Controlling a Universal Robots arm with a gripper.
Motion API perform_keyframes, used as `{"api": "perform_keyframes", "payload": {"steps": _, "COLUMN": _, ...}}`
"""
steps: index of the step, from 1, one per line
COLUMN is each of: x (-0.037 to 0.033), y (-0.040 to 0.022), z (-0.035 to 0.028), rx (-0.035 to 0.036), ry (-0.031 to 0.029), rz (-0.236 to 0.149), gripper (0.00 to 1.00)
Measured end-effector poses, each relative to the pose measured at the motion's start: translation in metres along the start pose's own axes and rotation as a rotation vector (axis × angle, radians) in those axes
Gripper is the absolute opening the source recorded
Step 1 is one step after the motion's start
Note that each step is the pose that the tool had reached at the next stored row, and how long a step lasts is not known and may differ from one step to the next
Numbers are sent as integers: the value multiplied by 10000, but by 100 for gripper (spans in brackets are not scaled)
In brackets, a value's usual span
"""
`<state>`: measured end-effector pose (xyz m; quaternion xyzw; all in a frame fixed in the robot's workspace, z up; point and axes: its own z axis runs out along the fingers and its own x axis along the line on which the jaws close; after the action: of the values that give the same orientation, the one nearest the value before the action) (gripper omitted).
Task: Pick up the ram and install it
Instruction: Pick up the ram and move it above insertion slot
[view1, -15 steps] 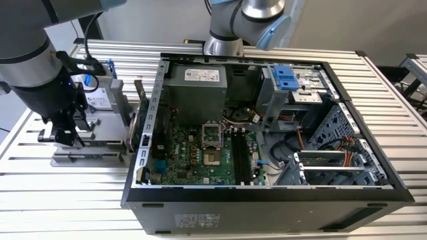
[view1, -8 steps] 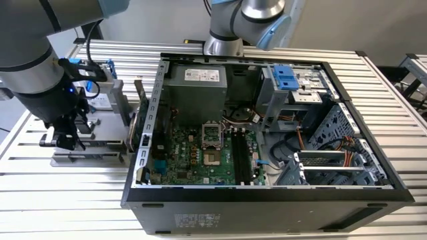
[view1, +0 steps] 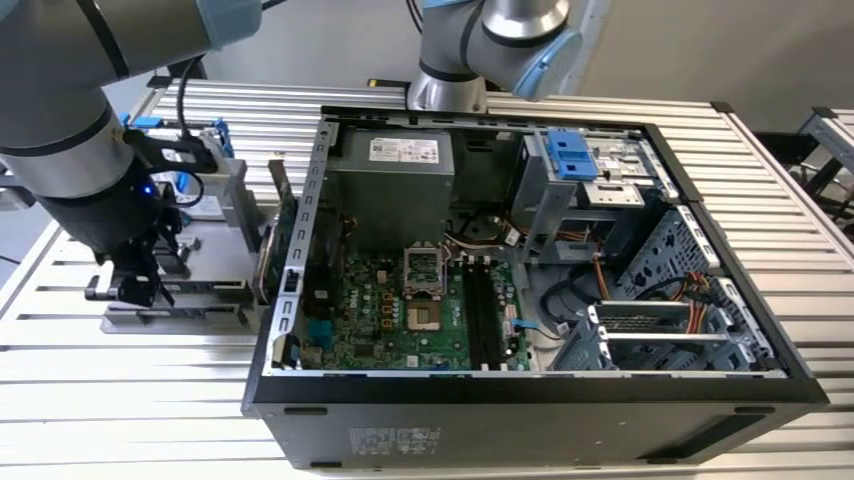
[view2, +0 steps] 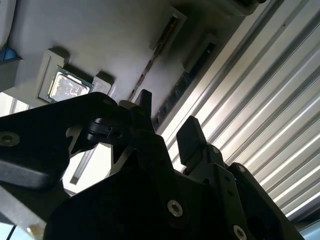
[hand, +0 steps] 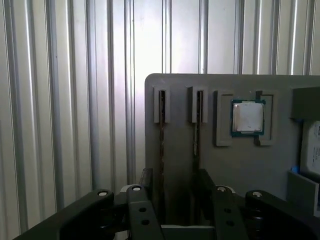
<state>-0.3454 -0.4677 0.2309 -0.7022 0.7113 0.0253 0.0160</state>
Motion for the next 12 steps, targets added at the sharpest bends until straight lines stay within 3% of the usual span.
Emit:
{"api": "perform_keyframes", "payload": {"steps": 7, "x": 3, "y": 2, "z": 37, "rx": -1, "ry": 91, "rz": 0, "gripper": 100}}
{"api": "perform_keyframes", "payload": {"steps": 12, "x": 5, "y": 28, "z": 86, "rx": 1, "ry": 91, "rz": 6, "gripper": 100}}
